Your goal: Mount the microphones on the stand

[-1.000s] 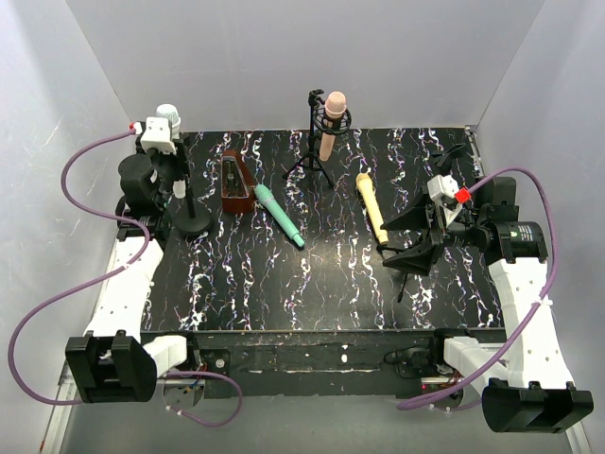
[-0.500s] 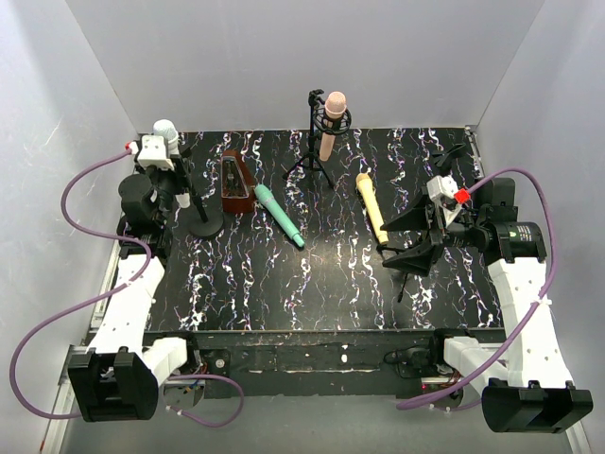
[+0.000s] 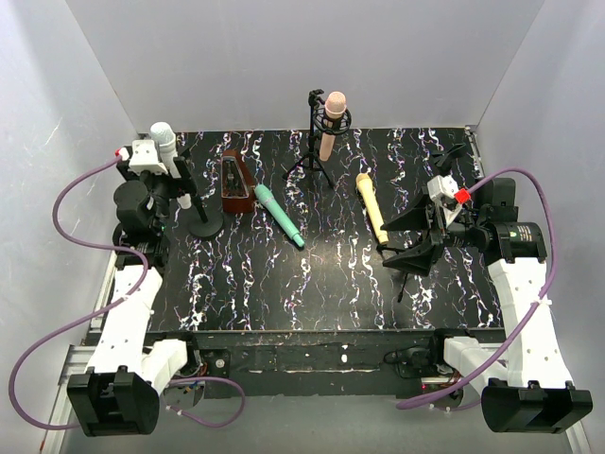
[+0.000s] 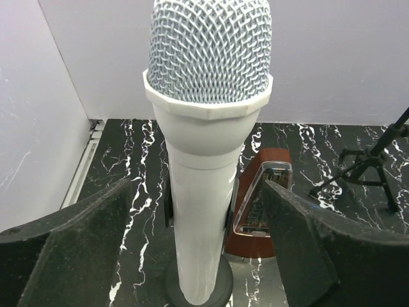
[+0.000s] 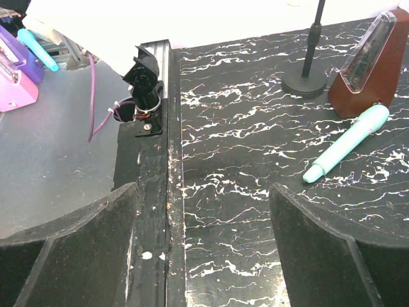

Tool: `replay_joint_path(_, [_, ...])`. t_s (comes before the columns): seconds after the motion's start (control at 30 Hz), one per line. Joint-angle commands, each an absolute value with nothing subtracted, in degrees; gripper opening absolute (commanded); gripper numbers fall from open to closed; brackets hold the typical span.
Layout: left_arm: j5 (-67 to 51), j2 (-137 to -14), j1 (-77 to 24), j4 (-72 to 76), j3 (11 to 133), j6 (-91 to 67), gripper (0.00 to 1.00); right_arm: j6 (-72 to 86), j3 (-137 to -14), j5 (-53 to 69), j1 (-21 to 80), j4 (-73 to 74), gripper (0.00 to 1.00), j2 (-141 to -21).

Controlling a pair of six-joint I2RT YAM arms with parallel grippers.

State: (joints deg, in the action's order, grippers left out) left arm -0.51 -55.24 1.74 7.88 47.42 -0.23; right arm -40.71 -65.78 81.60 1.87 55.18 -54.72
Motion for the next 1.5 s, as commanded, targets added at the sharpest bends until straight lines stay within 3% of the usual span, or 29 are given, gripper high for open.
replay_joint_path(0.0, [0.79, -52.47, 2.02, 4.67, 47.72, -2.63, 0.87, -40.34, -65.57, 83.50, 1.49, 54.23, 0.89, -53.88])
replay_joint_path(0.13, [0.79, -51.33, 1.93, 1.59, 48.78, -4.04, 0.98, -40.17, -65.57, 83.50, 1.41, 54.23, 0.89, -53.96])
replay_joint_path(0.53, [0.00, -46.85, -2.28, -13.87, 55.01, -7.29, 0.98, -41.74, -66.97, 81.39, 0.62, 56.33, 0.89, -54.05])
replay_joint_path(1.13, [0.88, -36.31, -9.14, -36.55, 61.69, -9.05, 0.98, -54.92, -74.62, 69.00, 0.53, 76.63, 0.91, -52.30])
replay_joint_path(1.47, [-16.94, -30.76, -10.90, -39.12, 59.95, -8.79, 0.98, -53.70, -75.50, 68.38, -6.50, 78.57, 0.93, -50.10])
